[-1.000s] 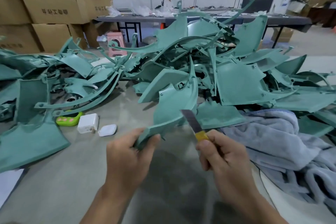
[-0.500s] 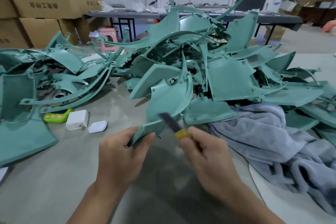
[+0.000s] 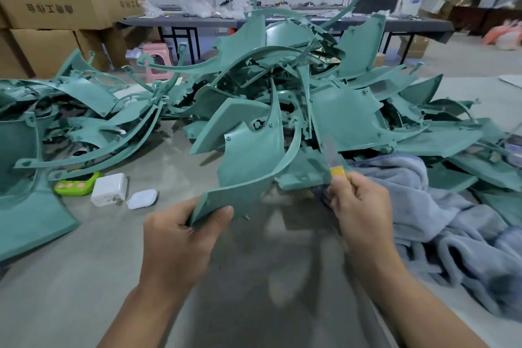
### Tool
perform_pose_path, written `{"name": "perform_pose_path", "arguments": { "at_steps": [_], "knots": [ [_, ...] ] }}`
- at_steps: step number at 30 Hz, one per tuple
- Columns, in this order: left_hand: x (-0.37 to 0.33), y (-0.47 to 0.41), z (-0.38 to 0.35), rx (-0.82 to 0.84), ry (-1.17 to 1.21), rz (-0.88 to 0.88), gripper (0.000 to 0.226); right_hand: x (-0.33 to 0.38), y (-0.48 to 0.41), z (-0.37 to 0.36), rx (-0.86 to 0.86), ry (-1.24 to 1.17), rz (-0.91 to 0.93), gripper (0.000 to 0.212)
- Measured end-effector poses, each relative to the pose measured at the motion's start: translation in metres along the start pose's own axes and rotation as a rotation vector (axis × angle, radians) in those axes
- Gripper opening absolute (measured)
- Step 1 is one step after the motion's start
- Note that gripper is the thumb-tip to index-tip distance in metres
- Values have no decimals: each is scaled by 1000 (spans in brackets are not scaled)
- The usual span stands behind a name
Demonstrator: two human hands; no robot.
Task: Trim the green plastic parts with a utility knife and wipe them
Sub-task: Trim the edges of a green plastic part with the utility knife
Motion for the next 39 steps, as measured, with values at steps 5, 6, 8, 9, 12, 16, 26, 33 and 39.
{"name": "perform_pose_path", "arguments": {
  "at_steps": [5,6,8,9,12,16,26,33,39],
  "knots": [
    [9,-4,-3,86,152,113,12,21,16,-32,267,5,150,33],
    [12,-4,-5,122,187,141,13,6,6,-23,201,108,77,35],
    [14,-6,-3,156,230,174,16,-16,-9,8,21,246,-89,41],
    [16,-8,-1,152,244,190,22,-19,-11,16,-32,181,-97,40],
    [22,-14,2,139,251,261,22,12,2,-7,126,-172,67,29],
    [33,-17,1,167,260,338,20,-8,2,-19,257,121,10,35],
    [84,2,-27,326,611,1010,30,17,9,-9,96,-207,77,28],
    [83,22,-50,492,682,1197,30,50,27,-42,359,89,320,29],
    [75,34,-66,551,775,1264,24,48,23,-39,311,226,320,32]
  ]
}}
Point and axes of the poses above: each hand's wrist, its own y-axis away from the middle knuckle, its own z-axis out of the back of the hand, x = y × z, the point moved 10 cm from there along -y, towards the middle knuckle, and after that the axes turned 14 degrees about z, right-handed, at the moved point
